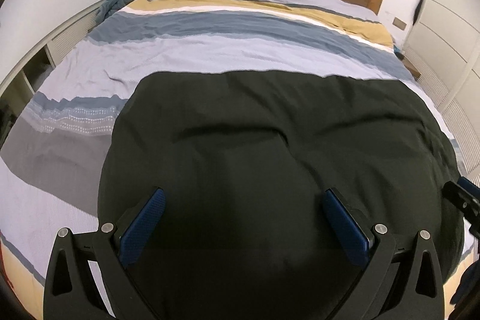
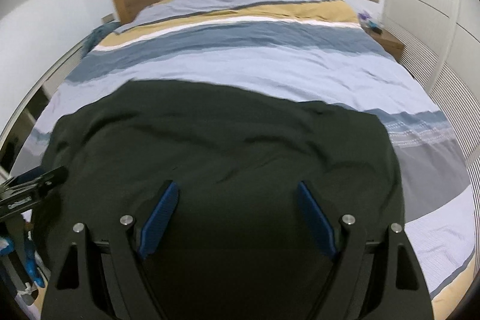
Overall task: Fold large clothes
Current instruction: 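Press down on the black coat bundle with both open grippers to flatten it, then lift both grippers off the coat bundle and pull them back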
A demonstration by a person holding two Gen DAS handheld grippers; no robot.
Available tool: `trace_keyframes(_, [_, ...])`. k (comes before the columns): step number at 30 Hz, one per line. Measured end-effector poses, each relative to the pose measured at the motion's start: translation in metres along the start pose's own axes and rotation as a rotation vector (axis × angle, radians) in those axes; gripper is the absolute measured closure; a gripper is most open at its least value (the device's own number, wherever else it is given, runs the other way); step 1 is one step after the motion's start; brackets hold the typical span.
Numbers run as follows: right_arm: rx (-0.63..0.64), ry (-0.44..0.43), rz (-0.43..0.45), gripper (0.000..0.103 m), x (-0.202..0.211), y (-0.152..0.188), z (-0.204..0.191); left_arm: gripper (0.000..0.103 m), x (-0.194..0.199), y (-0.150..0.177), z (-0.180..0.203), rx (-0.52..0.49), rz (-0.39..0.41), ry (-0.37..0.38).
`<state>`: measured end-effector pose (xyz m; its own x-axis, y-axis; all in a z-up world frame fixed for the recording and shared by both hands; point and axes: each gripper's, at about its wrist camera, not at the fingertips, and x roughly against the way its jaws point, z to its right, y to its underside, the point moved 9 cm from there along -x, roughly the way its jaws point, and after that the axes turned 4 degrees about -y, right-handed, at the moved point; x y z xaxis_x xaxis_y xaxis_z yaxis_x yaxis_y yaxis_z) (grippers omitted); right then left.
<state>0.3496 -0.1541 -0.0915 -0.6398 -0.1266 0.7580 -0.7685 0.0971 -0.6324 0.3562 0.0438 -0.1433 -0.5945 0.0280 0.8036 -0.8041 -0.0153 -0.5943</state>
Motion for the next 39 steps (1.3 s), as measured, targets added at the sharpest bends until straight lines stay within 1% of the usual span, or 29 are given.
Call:
trace_keyframes(4, [0.019,-0.022,-0.004,0.022,0.006,0.018,-0.019,0.000,0.003,0.014,-0.001,0.002,-0.009,0.008])
trace_keyframes(8, [0.023,-0.019,-0.020,0.022,0.006,0.033,-0.020,0.000,0.003,0.030,-0.002,0.010,-0.023,0.010])
trace_keyframes(11, [0.004,-0.008,-0.024,0.022,0.007,0.043,-0.012,0.000,0.004,0.040,-0.005,0.008,-0.028,0.004])
trace_keyframes(15, [-0.025,0.023,-0.032,0.022,0.011,0.053,0.011,0.000,0.011,0.050,-0.008,0.005,-0.029,-0.007])
trace_keyframes(22, [-0.084,0.099,-0.061,0.022,0.032,0.079,0.042,0.000,0.034,0.059,-0.013,-0.008,-0.021,-0.018])
trace_keyframes(26, [-0.080,0.115,-0.065,0.022,0.048,0.087,0.041,0.000,0.049,0.062,-0.018,-0.005,-0.020,-0.018])
trace_keyframes(32, [-0.077,0.117,-0.050,0.022,0.076,0.090,0.031,0.000,0.070,0.066,-0.024,-0.013,-0.016,-0.019])
trace_keyframes(39, [-0.066,0.117,-0.042,0.022,0.103,0.095,0.021,0.000,0.095,0.074,-0.019,-0.034,-0.014,-0.011])
